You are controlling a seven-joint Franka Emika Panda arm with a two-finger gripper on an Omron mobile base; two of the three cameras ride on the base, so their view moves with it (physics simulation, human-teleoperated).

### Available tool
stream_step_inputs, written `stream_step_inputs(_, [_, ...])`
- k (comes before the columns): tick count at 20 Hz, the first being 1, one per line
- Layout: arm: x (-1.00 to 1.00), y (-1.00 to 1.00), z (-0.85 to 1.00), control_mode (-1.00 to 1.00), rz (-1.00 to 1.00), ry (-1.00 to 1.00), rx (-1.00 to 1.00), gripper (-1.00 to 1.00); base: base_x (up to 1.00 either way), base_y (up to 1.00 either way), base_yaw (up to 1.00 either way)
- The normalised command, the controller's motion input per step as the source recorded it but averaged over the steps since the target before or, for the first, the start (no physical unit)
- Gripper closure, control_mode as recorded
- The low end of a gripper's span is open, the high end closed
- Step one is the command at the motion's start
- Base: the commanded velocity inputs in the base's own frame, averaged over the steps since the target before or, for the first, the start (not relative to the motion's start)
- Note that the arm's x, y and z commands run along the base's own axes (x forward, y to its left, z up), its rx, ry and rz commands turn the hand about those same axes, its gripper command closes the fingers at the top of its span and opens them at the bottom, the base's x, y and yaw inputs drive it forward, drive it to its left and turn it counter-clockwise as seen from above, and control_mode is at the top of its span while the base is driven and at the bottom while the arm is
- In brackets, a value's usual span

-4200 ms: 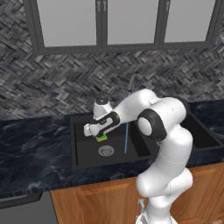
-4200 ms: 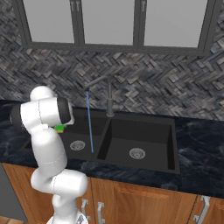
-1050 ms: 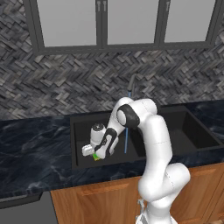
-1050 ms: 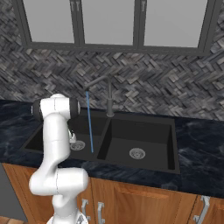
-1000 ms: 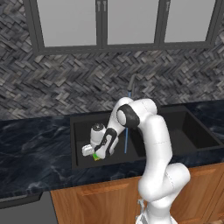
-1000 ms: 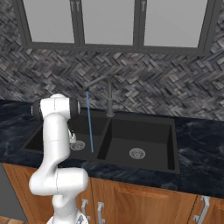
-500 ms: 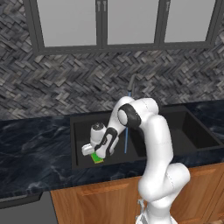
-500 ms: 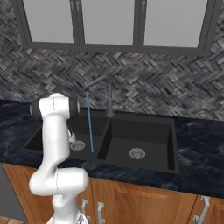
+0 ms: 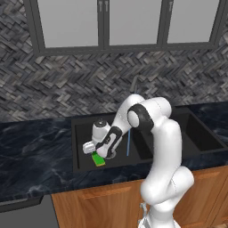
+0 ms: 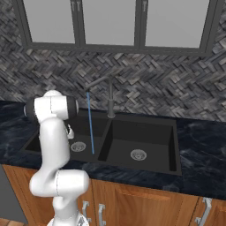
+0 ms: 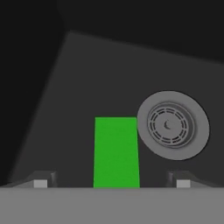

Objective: Soak the sponge with water for a few seconds and then drop it inside the sink.

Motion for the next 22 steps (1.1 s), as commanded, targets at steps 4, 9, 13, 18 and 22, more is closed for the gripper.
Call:
stream_step_inputs(4, [0.00,0.00,0.55,-1.00,0.00,0.00,0.00,-1.00,0.00,0.00,0.00])
stream_step_inputs(9, [0.00,0.00,0.52,-1.00,0.00,-0.01,0.00,-1.00,0.00,0.00,0.00])
stream_step_inputs(13, [0.00,0.00,0.47,-1.00,0.00,-0.03,0.00,-1.00,0.00,0.00,0.00])
stream_step_inputs(18, [-0.02,0.00,0.51,-1.00,0.00,-0.03,0.00,-1.00,0.00,0.00,0.00])
stream_step_inputs(22, [-0.13,0.00,0.51,-1.00,0.00,-0.05,0.02,-1.00,0.00,0.00,0.00])
